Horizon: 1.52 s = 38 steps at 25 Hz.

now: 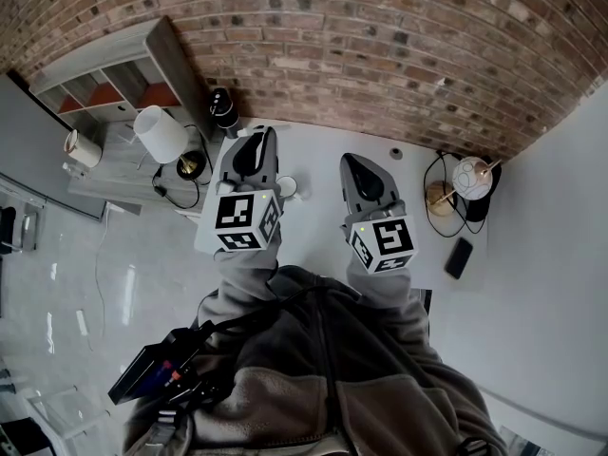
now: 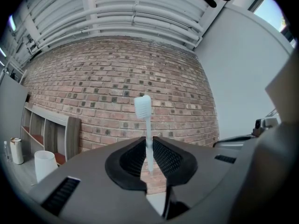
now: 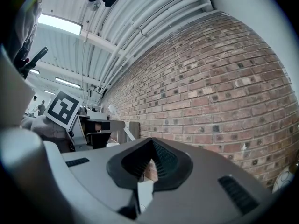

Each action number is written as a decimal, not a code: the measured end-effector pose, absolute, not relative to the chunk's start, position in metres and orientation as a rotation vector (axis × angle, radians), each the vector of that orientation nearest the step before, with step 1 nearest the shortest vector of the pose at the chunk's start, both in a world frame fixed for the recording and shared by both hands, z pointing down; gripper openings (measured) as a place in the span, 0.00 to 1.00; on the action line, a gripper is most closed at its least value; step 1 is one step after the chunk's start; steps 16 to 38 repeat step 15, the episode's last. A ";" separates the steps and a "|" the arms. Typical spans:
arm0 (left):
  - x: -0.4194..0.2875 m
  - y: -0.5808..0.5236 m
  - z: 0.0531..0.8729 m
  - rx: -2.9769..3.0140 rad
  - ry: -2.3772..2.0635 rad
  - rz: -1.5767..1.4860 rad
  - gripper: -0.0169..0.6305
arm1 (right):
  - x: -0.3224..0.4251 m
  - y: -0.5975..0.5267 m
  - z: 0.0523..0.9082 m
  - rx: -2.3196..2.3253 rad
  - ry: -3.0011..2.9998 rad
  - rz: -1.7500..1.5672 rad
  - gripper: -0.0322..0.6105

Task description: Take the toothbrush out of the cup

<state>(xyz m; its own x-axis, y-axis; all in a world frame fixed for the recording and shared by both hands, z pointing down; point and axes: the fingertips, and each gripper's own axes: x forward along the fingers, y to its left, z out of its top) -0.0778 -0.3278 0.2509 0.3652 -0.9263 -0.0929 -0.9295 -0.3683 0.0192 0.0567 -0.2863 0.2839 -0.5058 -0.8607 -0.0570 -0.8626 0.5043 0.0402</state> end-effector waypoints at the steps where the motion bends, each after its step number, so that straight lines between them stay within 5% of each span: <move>1: -0.078 -0.328 0.252 -2.564 1.747 0.135 0.11 | 0.057 -0.287 0.284 -1.549 2.696 0.098 0.05; 38: -0.078 -0.339 0.273 -2.608 1.775 0.121 0.11 | 0.064 -0.294 0.295 -1.575 2.687 0.079 0.05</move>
